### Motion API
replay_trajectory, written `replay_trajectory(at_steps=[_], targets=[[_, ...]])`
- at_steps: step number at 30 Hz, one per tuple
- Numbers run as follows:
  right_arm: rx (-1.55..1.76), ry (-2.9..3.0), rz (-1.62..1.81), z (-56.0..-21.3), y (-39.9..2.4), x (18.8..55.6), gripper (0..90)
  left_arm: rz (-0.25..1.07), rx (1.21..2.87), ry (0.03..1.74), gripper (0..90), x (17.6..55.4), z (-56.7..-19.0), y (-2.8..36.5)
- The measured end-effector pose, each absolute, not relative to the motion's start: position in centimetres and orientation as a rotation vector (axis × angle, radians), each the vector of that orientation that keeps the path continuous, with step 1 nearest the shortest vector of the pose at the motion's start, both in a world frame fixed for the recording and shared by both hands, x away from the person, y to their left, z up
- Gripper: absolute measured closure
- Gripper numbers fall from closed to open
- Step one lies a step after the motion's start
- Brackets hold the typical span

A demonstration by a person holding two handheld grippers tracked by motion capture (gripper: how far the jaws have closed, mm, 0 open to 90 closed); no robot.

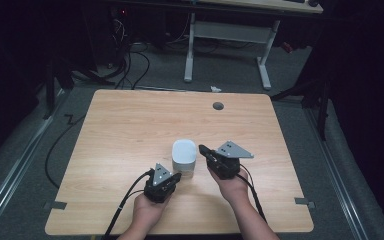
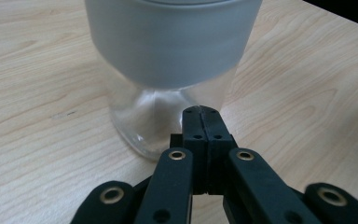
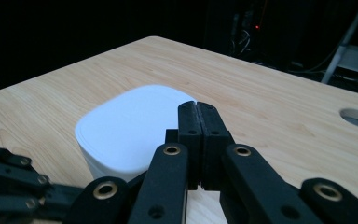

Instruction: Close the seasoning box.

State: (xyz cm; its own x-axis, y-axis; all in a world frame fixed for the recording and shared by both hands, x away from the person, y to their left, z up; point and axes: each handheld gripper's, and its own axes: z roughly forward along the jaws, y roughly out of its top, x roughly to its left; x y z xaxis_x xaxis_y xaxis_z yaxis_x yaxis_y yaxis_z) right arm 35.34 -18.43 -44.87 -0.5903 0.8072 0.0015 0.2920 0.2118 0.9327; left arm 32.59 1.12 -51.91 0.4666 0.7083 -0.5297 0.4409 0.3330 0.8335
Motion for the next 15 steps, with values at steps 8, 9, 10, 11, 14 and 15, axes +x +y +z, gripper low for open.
replay_trajectory(at_steps=[8,9,10,11,14,15], targets=[[1.197,1.947,1.271,-47.9,-24.8,33.5,84.4,0.337,1.298,1.178,77.4,33.1,-51.5,6.8],[1.218,1.940,1.257,-48.2,-25.5,33.4,82.9,0.379,1.313,1.185,74.3,33.6,-51.7,8.0],[1.252,1.922,1.238,-48.7,-26.7,33.2,81.1,0.412,1.331,1.194,70.5,34.1,-51.9,8.9],[1.271,1.904,1.222,-49.0,-27.7,32.9,79.3,0.447,1.352,1.203,65.4,34.4,-52.2,9.8],[1.330,1.834,1.166,-49.9,-30.2,31.6,69.7,0.525,1.339,1.231,55.0,34.1,-53.3,12.4],[1.348,1.817,1.139,-50.2,-30.8,31.0,66.0,0.528,1.319,1.250,53.4,33.8,-53.7,13.1]])
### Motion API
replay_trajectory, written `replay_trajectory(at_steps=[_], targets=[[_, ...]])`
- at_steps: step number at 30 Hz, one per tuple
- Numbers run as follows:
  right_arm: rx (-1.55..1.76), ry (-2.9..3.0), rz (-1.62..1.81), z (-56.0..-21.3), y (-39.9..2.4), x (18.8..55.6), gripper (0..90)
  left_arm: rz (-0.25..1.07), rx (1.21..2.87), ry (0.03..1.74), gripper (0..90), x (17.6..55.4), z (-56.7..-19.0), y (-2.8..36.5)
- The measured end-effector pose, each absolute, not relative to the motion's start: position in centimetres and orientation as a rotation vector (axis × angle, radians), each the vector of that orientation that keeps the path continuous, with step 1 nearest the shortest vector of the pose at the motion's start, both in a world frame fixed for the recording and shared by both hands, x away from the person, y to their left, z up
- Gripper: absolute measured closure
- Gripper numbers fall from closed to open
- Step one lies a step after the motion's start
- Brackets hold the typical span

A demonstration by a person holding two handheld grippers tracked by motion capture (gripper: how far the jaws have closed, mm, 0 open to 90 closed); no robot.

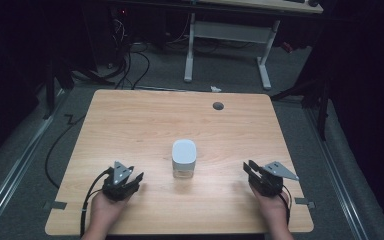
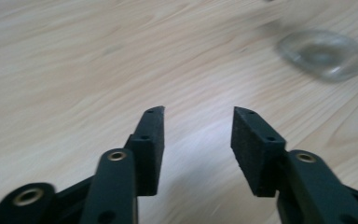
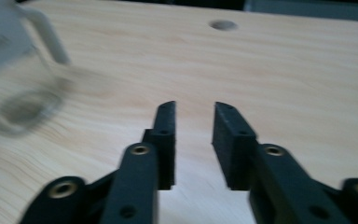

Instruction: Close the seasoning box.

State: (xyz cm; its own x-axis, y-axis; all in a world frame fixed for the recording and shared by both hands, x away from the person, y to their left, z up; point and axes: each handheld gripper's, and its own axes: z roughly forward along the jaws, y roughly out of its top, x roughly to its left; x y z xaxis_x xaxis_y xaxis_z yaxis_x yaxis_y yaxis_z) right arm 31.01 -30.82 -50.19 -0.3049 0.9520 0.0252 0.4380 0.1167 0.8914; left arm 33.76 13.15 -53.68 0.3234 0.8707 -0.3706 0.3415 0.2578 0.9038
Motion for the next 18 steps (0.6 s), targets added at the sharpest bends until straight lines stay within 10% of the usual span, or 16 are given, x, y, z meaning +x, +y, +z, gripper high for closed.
replay_trajectory(at_steps=[18], targets=[[1.340,1.837,1.070,-51.6,-30.6,29.8,51.7,0.596,1.209,1.358,48.6,32.1,-53.5,17.6]])
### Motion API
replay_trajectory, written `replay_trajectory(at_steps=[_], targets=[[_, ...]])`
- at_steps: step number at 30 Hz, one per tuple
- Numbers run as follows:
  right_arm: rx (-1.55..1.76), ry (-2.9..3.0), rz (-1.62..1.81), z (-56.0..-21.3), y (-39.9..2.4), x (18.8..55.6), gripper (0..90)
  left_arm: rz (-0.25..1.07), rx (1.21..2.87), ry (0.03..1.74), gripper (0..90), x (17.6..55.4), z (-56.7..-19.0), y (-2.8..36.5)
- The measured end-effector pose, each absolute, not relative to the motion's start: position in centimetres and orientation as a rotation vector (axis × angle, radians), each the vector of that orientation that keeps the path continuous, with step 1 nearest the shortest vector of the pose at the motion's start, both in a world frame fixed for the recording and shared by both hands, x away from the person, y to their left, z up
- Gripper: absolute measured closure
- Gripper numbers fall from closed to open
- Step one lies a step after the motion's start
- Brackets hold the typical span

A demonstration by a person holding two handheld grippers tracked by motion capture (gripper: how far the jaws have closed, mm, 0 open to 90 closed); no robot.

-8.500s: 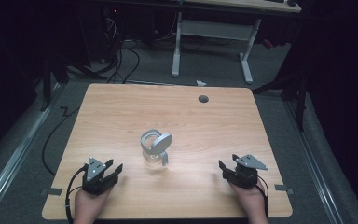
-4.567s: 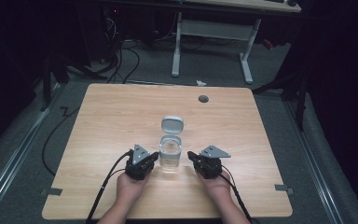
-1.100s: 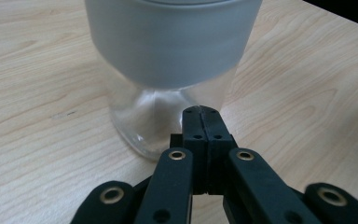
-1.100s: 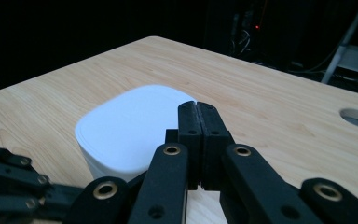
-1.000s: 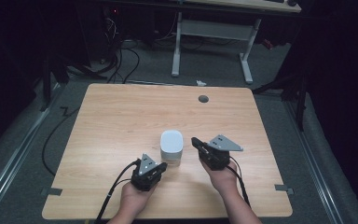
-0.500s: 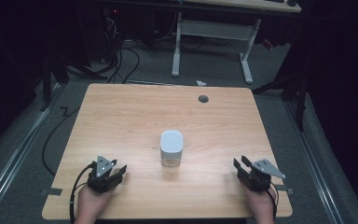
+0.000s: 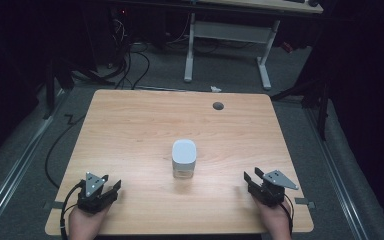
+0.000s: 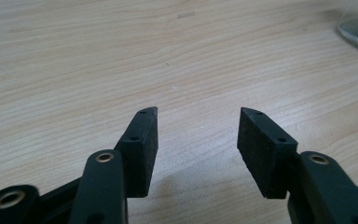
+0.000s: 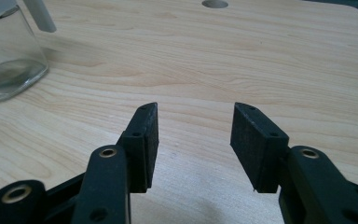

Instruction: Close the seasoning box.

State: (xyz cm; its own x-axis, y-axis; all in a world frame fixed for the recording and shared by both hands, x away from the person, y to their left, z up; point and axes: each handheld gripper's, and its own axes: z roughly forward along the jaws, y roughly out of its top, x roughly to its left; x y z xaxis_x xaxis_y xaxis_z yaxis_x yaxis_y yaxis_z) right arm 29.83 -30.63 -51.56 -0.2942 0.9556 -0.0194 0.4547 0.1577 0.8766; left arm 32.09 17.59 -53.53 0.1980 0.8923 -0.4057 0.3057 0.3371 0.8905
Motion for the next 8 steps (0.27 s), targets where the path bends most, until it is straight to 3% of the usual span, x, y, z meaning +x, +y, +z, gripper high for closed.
replay_trajectory(at_steps=[8], targets=[[1.376,1.839,1.057,-51.78,-31.07,29.63,48.1,0.576,1.242,1.344,48.0,32.61,-53.82,16.71]])
